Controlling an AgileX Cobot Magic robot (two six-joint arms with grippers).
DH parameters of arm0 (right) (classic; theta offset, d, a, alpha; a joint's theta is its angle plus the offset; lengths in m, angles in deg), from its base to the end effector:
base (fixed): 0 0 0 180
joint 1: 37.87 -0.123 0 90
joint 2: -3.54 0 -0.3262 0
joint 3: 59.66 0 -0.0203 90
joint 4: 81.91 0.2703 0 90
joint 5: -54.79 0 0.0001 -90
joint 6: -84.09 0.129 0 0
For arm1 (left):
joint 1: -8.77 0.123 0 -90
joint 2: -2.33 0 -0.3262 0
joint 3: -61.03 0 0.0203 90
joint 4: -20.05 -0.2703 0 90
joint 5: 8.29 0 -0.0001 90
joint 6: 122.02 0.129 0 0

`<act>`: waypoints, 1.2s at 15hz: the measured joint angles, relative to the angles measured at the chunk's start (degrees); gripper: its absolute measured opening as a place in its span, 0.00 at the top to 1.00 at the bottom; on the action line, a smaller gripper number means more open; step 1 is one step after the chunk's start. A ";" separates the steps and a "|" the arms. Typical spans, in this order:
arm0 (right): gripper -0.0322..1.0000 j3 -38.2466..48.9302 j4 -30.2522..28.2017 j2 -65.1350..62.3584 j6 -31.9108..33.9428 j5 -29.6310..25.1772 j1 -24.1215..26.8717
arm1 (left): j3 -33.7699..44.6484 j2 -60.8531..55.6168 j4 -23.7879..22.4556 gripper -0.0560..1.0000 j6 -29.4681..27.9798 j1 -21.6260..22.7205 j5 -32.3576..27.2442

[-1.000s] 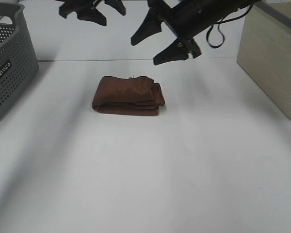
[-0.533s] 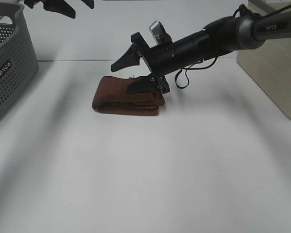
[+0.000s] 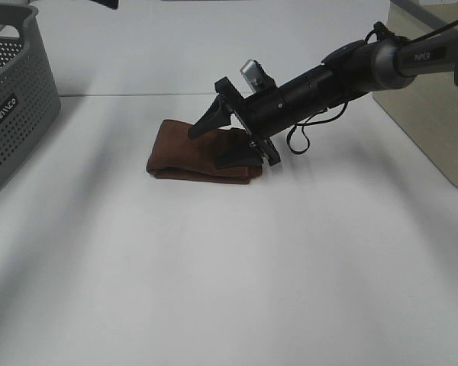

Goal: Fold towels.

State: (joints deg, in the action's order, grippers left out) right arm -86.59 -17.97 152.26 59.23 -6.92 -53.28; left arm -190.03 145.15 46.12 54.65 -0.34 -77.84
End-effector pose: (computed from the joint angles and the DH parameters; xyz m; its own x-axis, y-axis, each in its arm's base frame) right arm 0.4981 0.2432 0.0926 -0.9960 -0.0654 -0.0607 -0.0873 0.5751 0.8134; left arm 0.5712 -0.1454 0.3349 -0.8208 -0.0765 -0.5661 0.2308 0.8622 -0.4510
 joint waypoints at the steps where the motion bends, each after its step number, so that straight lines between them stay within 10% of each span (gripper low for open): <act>1: 0.29 -1.03 -3.55 -0.46 0.80 -2.92 0.00 | 0.00 -1.66 -1.32 0.42 1.26 0.00 0.00; 6: 0.29 -1.66 -30.19 -13.06 12.32 -5.39 0.00 | 0.00 -6.65 -3.78 0.42 4.58 0.00 0.00; 10: 0.29 -1.66 -40.97 -25.04 20.51 -7.39 0.00 | 1.95 -8.19 -4.13 0.42 6.99 -0.11 -0.06; 18: 0.29 15.18 -55.63 -54.66 24.47 -7.62 0.00 | 50.59 -44.63 -15.76 0.42 8.82 -0.11 0.00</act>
State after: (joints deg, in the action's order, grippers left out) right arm -71.40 -73.60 97.60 83.69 -14.54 -53.28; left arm -139.43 100.52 30.36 63.48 -0.46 -77.84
